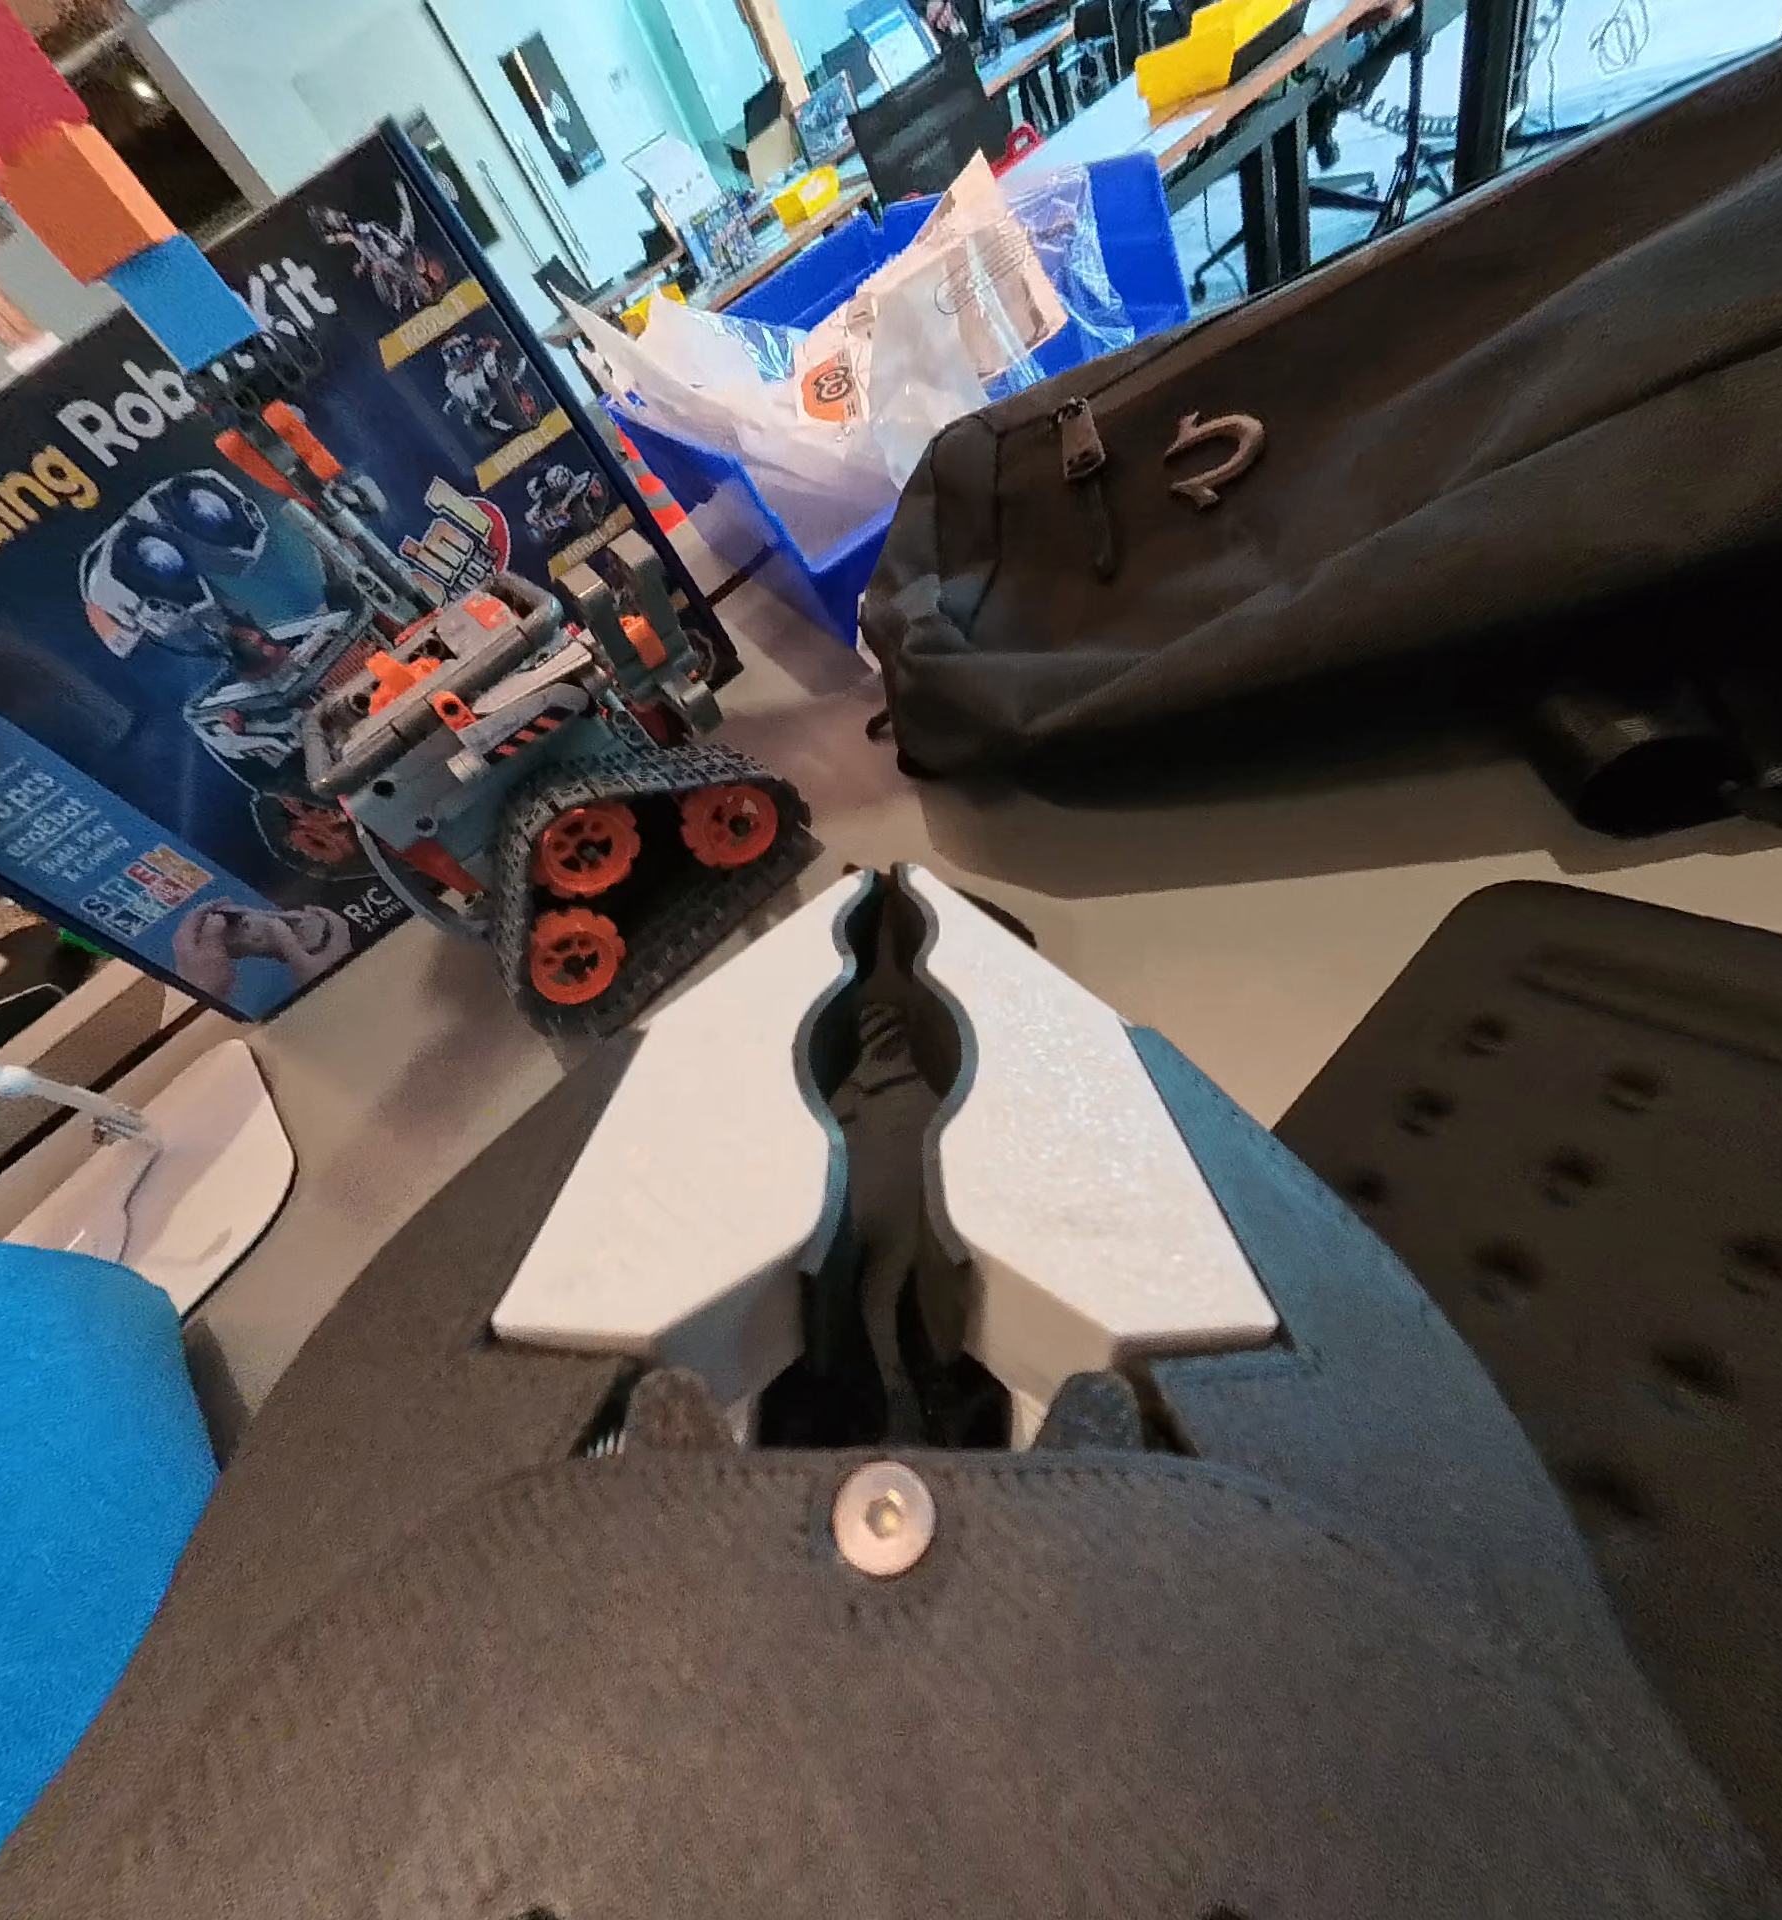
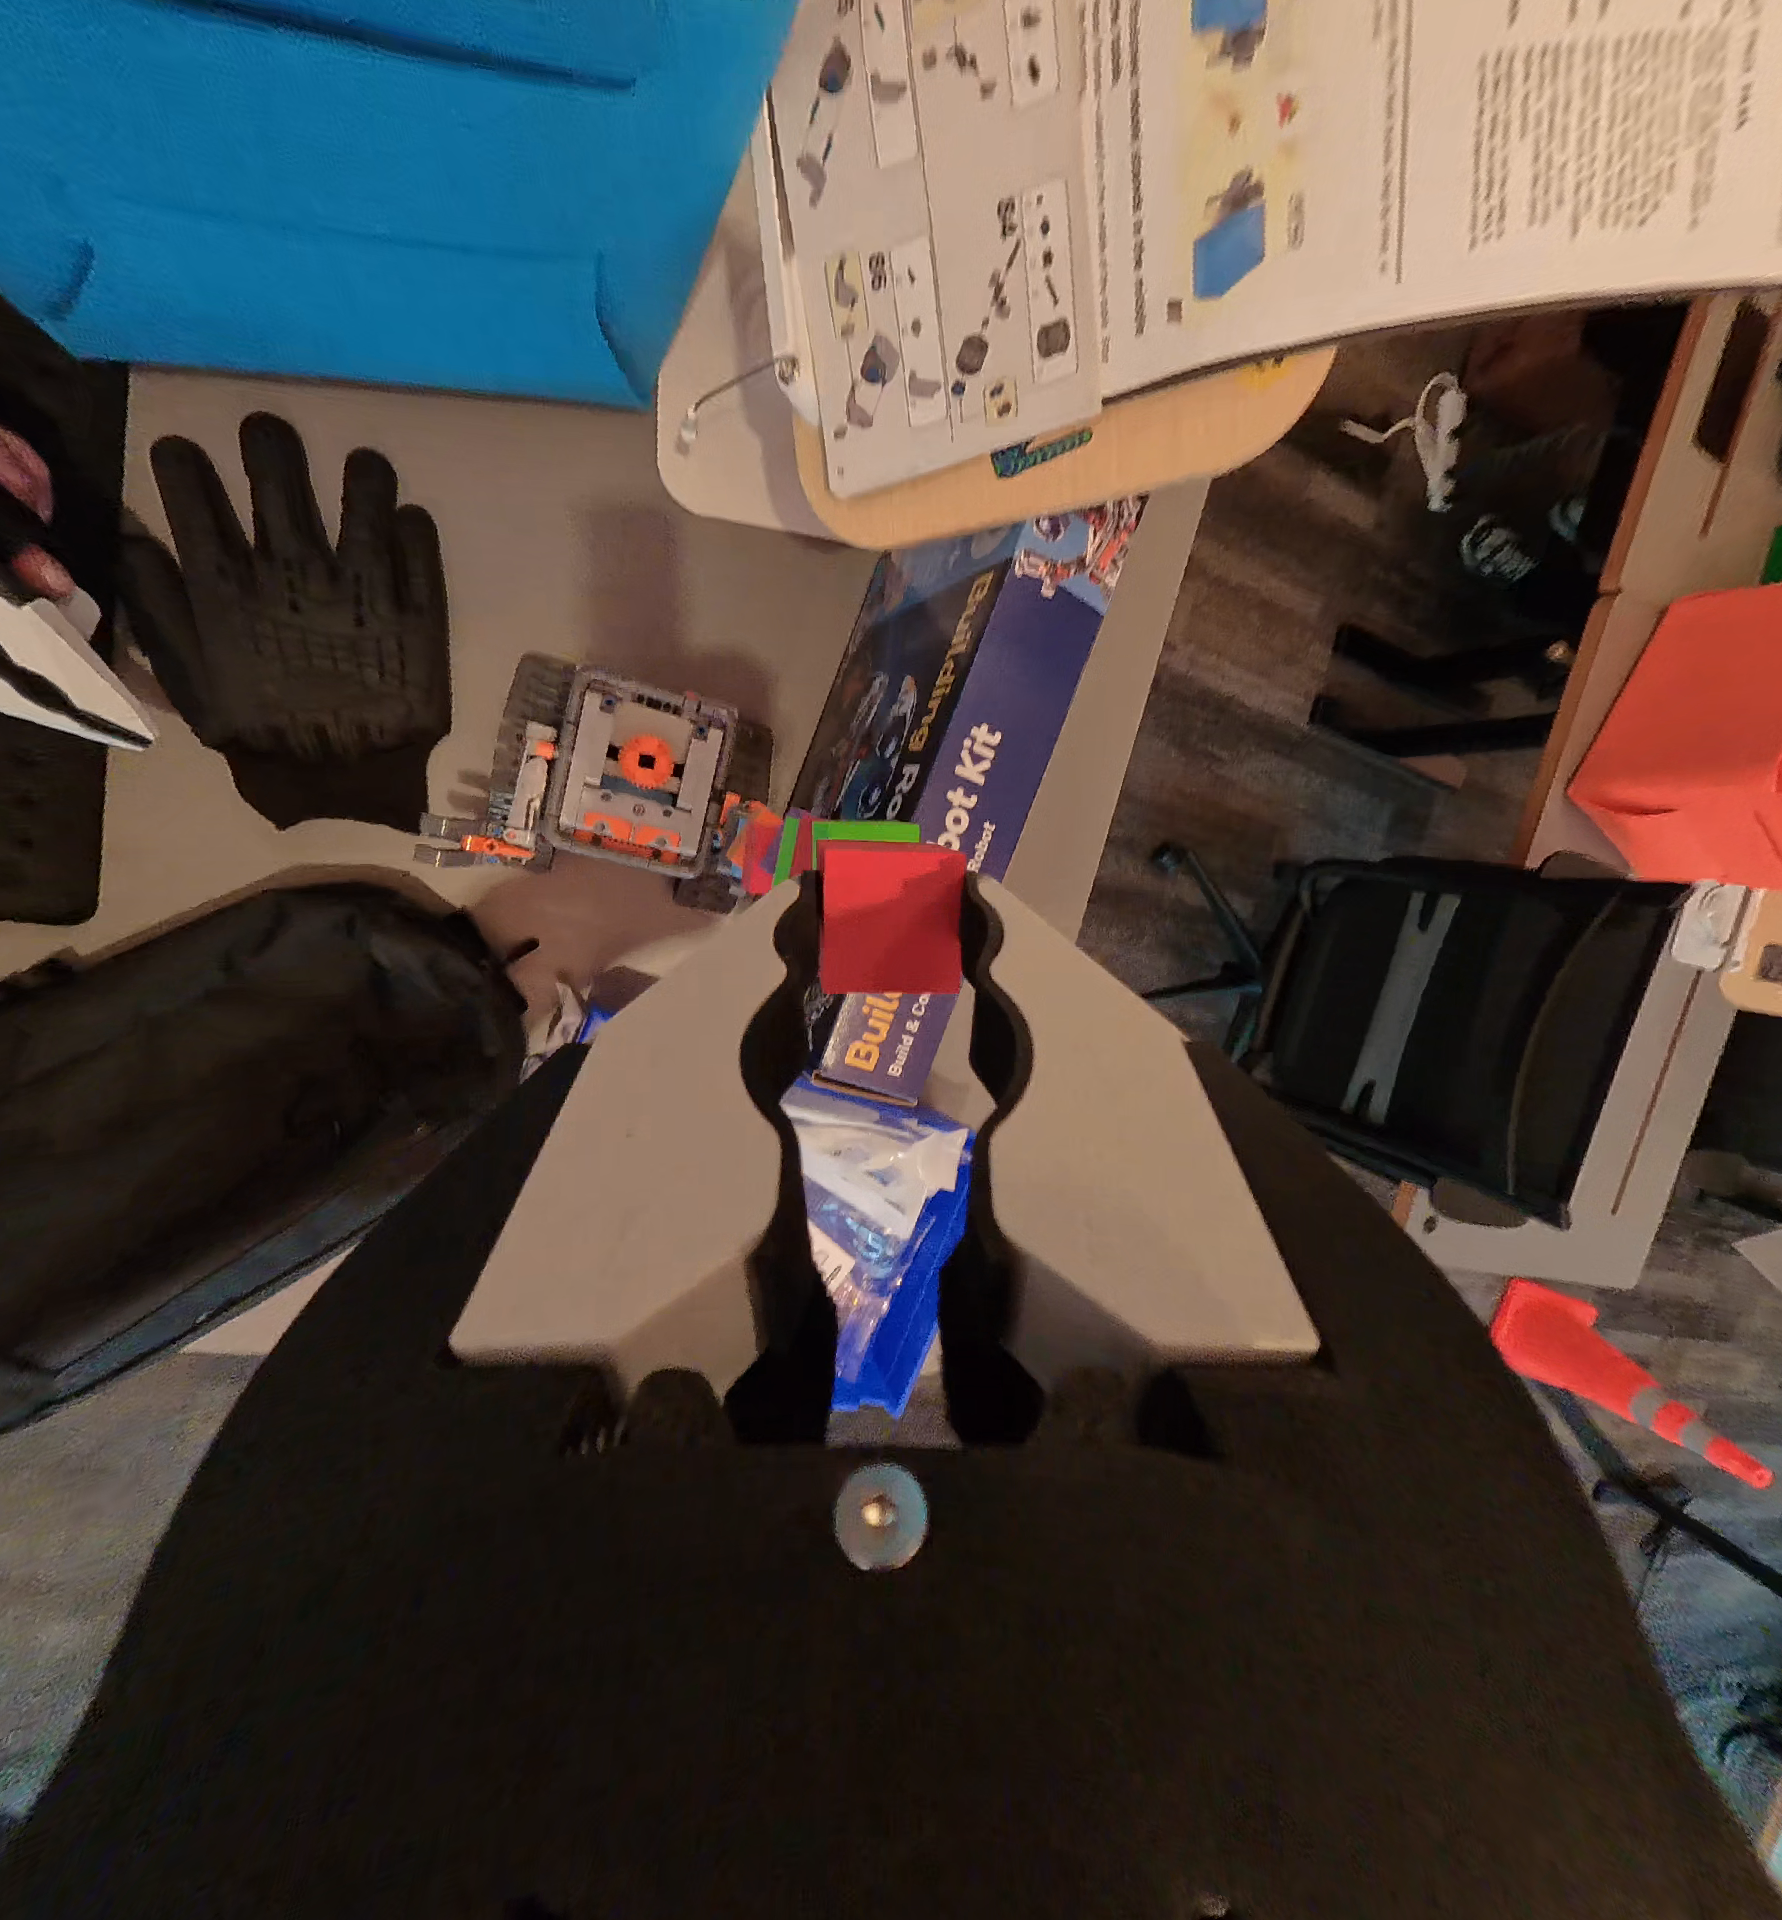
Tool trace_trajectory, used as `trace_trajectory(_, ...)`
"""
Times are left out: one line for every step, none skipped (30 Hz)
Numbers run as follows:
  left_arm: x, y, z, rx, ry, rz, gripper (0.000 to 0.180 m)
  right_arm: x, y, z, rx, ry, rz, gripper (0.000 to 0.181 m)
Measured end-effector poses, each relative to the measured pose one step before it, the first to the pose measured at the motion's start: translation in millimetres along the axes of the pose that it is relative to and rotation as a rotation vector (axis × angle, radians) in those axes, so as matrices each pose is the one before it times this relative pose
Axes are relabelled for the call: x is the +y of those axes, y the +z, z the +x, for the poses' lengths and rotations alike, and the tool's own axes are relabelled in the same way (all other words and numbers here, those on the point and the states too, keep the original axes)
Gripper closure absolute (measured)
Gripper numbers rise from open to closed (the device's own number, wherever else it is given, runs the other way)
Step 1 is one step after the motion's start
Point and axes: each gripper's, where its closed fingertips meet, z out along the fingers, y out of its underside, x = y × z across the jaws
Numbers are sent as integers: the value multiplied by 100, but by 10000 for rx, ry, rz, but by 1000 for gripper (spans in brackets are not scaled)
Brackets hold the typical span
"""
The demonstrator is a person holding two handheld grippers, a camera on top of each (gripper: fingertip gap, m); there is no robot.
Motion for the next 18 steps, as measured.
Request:
trace_trajectory(-96, -38, 27, -9, 52, 62, 180, 257, 314, 196, -141, 81, -205, 155)
trace_trajectory(-11, 6, 76, 13, 50, 10, 180, 101, 332, 108, -148, 7, -103, 155)
trace_trajectory(194, 119, 105, 42, 25, -106, 180, -4, 366, -24, -189, -12, -44, 155)
trace_trajectory(166, 114, 86, 31, 31, -102, 180, 35, 398, 71, -127, 41, -80, 155)
trace_trajectory(32, 45, 93, 21, 59, -25, 180, 97, 366, 156, -44, 47, -105, 155)
trace_trajectory(-5, -15, 87, 21, 55, 9, 180, 50, 333, 74, -62, 21, -57, 155)
trace_trajectory(20, 13, 54, 30, 17, -1, 180, 10, 279, 7, -95, 16, -14, 155)
trace_trajectory(60, 25, 24, 32, -12, -16, 180, -35, 213, 7, -68, 5, 30, 155)
trace_trajectory(43, 22, 8, 31, -32, -10, 180, -53, 178, -21, -78, 18, 59, 155)
trace_trajectory(-6, -14, -11, 3, -19, 11, 180, 2, 161, -45, -87, 17, 39, 155)
trace_trajectory(-29, -43, -15, -10, 3, 28, 180, 31, 183, -40, -72, 14, 9, 155)
trace_trajectory(-20, -45, -18, -2, -10, 20, 180, 24, 182, -18, -49, 19, 1, 155)
trace_trajectory(19, -8, -27, -6, -17, -1, 180, 52, 193, -22, -32, 8, -12, 155)
trace_trajectory(1, -13, -3, 12, -26, 9, 180, 101, 188, -25, -29, -2, -40, 155)
trace_trajectory(-18, -14, -1, 7, -11, 18, 180, 131, 190, -34, -23, 2, -62, 156)
trace_trajectory(-31, -16, 21, 11, 4, 18, 180, 89, 153, -50, -28, 4, -42, 156)
trace_trajectory(1, -5, 24, 15, 11, 6, 180, 71, 109, -45, -25, 1, -24, 155)
trace_trajectory(6, -17, -1, 3, 2, 1, 180, 45, 77, -7, 0, -12, -5, 156)
